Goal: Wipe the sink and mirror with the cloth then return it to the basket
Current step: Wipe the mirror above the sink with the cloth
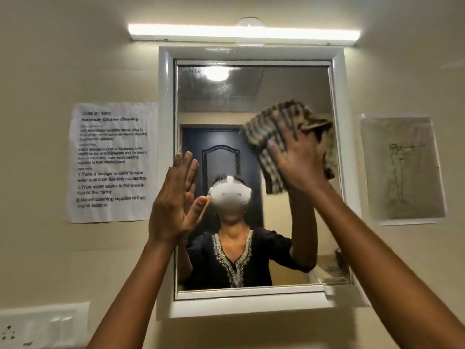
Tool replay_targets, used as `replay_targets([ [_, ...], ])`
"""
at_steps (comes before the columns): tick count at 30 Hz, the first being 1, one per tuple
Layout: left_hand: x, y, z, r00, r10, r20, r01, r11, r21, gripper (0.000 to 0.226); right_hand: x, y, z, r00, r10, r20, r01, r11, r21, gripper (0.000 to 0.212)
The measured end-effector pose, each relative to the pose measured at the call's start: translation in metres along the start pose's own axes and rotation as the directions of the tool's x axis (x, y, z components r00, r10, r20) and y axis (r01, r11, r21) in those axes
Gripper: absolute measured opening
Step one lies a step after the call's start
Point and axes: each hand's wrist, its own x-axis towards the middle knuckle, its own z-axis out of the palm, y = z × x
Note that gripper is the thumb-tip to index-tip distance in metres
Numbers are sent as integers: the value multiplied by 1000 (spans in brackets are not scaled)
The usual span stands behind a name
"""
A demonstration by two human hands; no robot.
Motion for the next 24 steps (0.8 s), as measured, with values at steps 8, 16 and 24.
replay_targets([
  [8, -1, -6, 6, 998, 22, -53, -23, 1000, -9, 74, 113, -57, 3, 983, 135, -125, -152, 979, -135, 68],
  [16, -2, -6, 5, 981, -119, -154, 94, 983, -158, 77, 2, -129, 48, 912, -379, 157, 399, 908, -125, 63],
  [24, -92, 57, -21, 862, -491, -130, 420, 833, -361, 45, -180, -52, 23, 812, -408, 418, 322, 909, 263, 42],
])
